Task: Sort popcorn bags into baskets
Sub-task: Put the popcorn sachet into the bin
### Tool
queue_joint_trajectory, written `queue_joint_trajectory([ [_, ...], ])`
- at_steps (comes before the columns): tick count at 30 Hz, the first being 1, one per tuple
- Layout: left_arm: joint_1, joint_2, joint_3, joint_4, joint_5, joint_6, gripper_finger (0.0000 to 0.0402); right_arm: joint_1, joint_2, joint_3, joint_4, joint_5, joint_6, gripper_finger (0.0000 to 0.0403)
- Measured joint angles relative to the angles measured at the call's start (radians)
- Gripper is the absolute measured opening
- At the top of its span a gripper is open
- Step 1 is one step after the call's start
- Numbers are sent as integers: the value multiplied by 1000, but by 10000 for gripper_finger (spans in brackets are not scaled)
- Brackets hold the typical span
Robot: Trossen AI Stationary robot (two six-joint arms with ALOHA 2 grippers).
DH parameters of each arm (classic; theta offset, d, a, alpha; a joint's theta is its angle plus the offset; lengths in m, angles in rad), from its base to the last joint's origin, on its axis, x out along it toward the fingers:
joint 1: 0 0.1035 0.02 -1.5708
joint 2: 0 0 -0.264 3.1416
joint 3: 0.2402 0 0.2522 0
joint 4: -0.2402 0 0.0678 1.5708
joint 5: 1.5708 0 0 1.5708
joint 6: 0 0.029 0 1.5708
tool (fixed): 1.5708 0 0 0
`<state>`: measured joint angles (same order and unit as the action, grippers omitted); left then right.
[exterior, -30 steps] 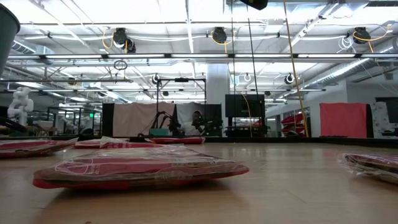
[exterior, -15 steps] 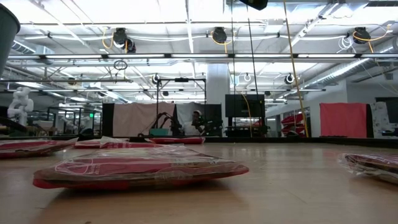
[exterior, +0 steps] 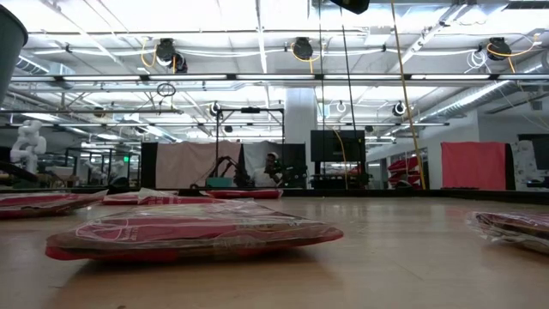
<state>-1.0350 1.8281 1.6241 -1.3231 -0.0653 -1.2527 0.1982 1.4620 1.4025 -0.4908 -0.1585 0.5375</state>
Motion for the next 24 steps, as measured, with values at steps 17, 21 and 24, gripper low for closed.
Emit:
queue_joint_trajectory([
  [17,179,-254,0,-100,-439,82,111,-2,0,0,6,58,0,121],
  [21,265,-270,0,-102,-442,236,102,-2,0,0,8,82,27,121],
  [24,333,-274,0,-103,-444,335,102,-2,0,0,8,110,41,121],
])
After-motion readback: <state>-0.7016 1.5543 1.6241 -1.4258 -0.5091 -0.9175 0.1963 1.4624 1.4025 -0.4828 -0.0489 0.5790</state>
